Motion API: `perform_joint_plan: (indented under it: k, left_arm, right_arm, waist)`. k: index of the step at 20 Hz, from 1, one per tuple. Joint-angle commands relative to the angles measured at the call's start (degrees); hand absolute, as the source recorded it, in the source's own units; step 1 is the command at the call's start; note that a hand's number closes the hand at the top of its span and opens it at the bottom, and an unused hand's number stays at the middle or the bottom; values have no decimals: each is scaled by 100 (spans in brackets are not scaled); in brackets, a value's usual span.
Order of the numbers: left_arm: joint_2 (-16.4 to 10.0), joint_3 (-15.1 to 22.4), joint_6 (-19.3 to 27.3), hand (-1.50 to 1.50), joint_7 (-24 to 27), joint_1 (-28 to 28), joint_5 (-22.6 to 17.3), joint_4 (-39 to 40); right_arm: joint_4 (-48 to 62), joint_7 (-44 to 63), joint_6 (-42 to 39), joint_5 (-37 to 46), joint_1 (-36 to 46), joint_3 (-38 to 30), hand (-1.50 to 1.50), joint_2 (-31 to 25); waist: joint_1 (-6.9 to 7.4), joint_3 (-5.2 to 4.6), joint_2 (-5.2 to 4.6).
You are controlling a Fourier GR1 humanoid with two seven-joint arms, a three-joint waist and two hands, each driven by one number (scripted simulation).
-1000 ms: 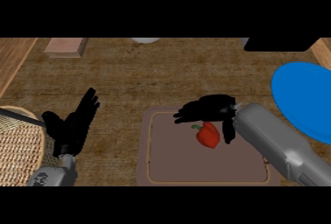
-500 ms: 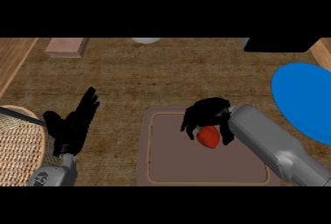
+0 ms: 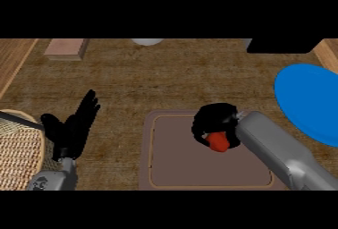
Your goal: Pick the bell pepper from the tray and place it in the plate
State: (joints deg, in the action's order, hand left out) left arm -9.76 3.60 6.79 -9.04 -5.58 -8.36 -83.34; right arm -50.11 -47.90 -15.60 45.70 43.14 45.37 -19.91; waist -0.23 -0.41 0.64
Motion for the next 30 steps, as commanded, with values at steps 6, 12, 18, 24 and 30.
perform_joint_plan:
  k: [6, 12, 18, 24, 30]
  left_arm:
    - [-590, -511, 147, 0, -19, 201, 173, -151]
    - [-627, -532, 56, 0, 4, 558, 145, -341]
    - [-671, -552, 54, 0, -92, 451, 199, -330]
    - [-655, -522, -152, 0, 4, 137, 215, -59]
    - [-451, -313, -93, 0, -264, -233, 366, -144]
  right_arm:
    - [-427, 1124, 1072, -847, -1828, -1462, 150, -1006]
    - [-1863, 1286, 2253, -1670, -2559, -2665, 150, -1209]
    - [-3219, 1931, 2873, -2222, -3330, -3679, 150, -1532]
    - [-3674, 2490, 2285, -3232, -3940, -4708, 150, -1998]
    - [-2926, 2656, 1827, -3658, -3615, -5415, 150, -2267]
  waist:
    - [-636, 44, 88]
    - [-681, 42, 120]
    - [-645, 29, 85]
    - [-218, 35, -38]
    - [1, 44, -69]
